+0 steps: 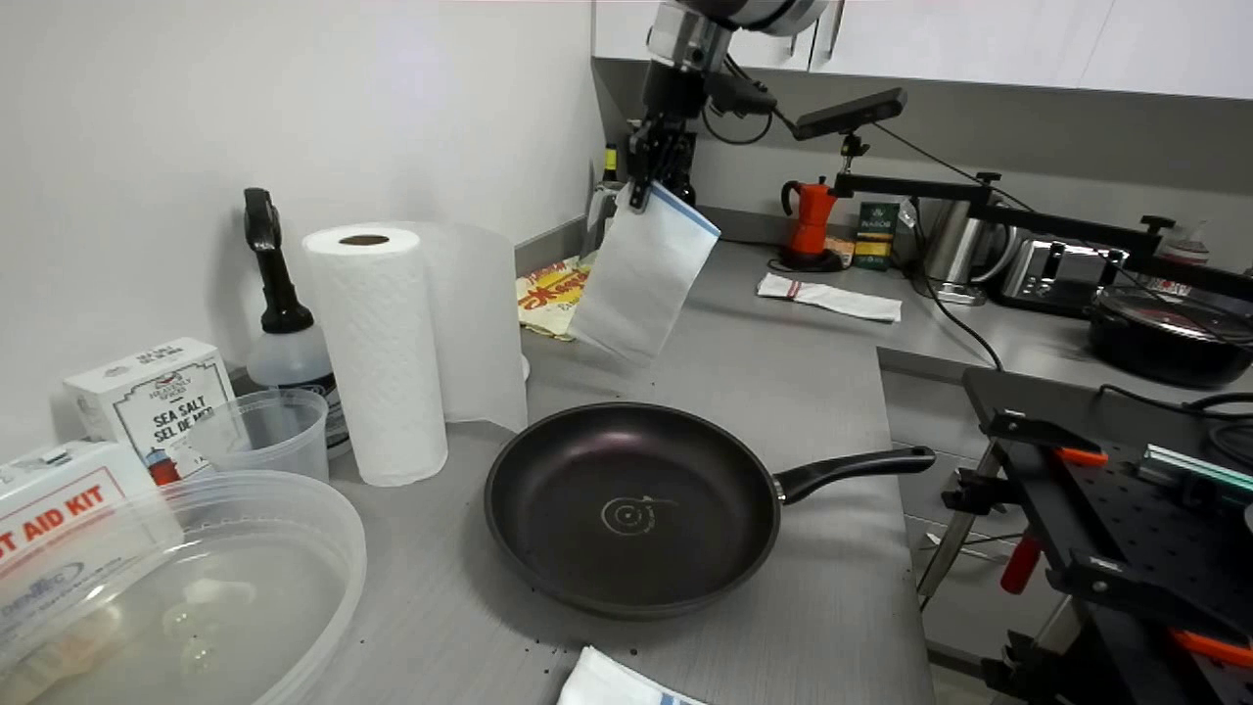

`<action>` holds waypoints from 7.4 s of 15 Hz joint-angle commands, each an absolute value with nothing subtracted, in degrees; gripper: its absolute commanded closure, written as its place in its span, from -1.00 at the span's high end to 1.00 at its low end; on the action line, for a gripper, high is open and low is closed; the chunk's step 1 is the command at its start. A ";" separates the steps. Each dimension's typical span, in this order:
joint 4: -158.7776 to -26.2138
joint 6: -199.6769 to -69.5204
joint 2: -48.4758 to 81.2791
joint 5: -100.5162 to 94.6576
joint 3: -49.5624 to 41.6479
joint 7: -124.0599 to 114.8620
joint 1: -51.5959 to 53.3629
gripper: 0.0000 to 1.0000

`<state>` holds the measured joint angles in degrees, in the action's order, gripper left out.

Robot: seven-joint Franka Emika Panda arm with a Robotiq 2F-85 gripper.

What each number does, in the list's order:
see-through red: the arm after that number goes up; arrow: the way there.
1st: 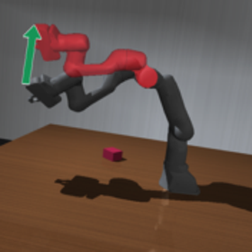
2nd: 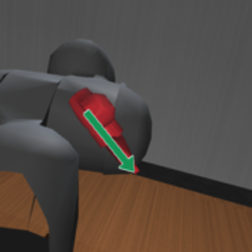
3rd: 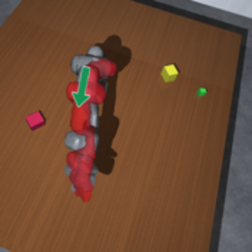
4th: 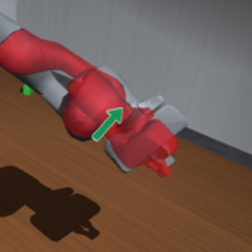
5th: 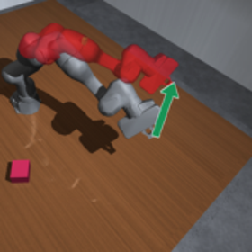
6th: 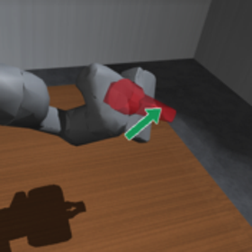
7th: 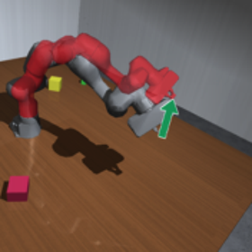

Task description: Wipe the pan with a towel

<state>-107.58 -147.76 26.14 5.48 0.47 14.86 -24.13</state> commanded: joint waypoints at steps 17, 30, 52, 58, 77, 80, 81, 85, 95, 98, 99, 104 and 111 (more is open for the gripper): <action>-135.98 -156.10 4.89 11.34 0.25 16.56 -9.47 -0.93; -139.85 -174.05 9.26 -4.60 -5.42 7.72 -6.48 -0.93; -138.53 -176.80 22.99 -19.77 -21.28 -6.34 11.55 -0.93; -136.97 -176.04 27.63 -15.98 -19.18 -5.51 10.84 -0.93; -118.83 -177.98 49.71 -6.37 -21.45 -7.89 13.53 -0.93; -117.39 -177.77 51.30 -6.33 -22.35 -8.37 13.84 -0.93; -116.98 -177.80 51.85 -6.34 -22.77 -8.57 14.03 -0.93; -115.43 -177.66 53.93 -6.32 -24.28 -8.98 14.55 -0.93; -114.95 -175.56 53.97 -4.99 -22.33 -8.79 12.81 -0.93; -115.42 -173.52 52.93 -3.32 -19.53 -9.01 11.15 -0.93; -115.58 -172.95 52.68 -2.83 -18.57 -9.13 10.69 -0.93; -115.71 -169.71 51.56 -0.82 -13.06 -9.41 7.68 -0.93; -115.32 -165.88 49.25 1.99 -4.51 -9.04 3.59 -0.93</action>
<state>-115.87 -168.40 50.35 -0.16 -8.11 -9.11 5.57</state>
